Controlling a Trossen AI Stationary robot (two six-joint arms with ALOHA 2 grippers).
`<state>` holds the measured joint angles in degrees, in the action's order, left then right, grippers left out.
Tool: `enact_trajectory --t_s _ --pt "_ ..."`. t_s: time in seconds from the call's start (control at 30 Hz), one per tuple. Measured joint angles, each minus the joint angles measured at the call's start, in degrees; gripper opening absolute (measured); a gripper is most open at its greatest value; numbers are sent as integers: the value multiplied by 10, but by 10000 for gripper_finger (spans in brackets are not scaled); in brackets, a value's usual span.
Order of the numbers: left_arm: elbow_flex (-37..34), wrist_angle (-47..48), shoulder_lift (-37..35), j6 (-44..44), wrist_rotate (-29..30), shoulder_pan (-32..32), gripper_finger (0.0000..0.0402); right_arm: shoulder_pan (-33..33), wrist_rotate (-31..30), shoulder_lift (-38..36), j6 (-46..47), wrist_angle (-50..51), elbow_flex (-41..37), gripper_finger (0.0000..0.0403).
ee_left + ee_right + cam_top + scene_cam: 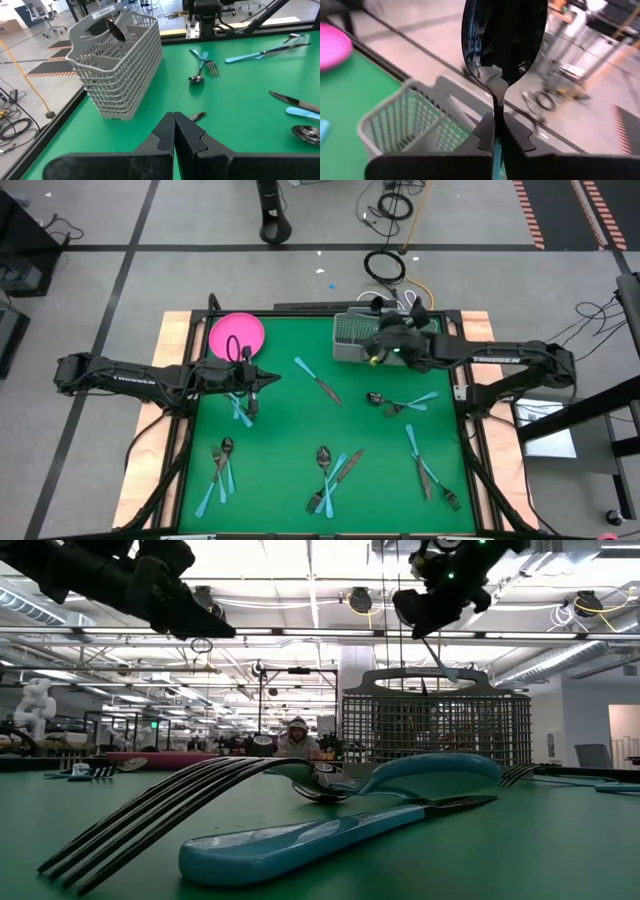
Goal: Sort silverware
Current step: Put the bottom right black spoon into the cutlery rack with the other black spoon
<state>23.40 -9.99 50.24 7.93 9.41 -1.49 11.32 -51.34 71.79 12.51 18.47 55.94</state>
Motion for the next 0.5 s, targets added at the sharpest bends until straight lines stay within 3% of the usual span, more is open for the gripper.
enact_trajectory --t_s 0.3,0.5 --pt "0 5 0 -28 0 1 0 14 23 -133 -147 -416 -232 0" --pt "0 21 -2 -109 2 1 0 14 36 -138 -139 -436 -276 0"
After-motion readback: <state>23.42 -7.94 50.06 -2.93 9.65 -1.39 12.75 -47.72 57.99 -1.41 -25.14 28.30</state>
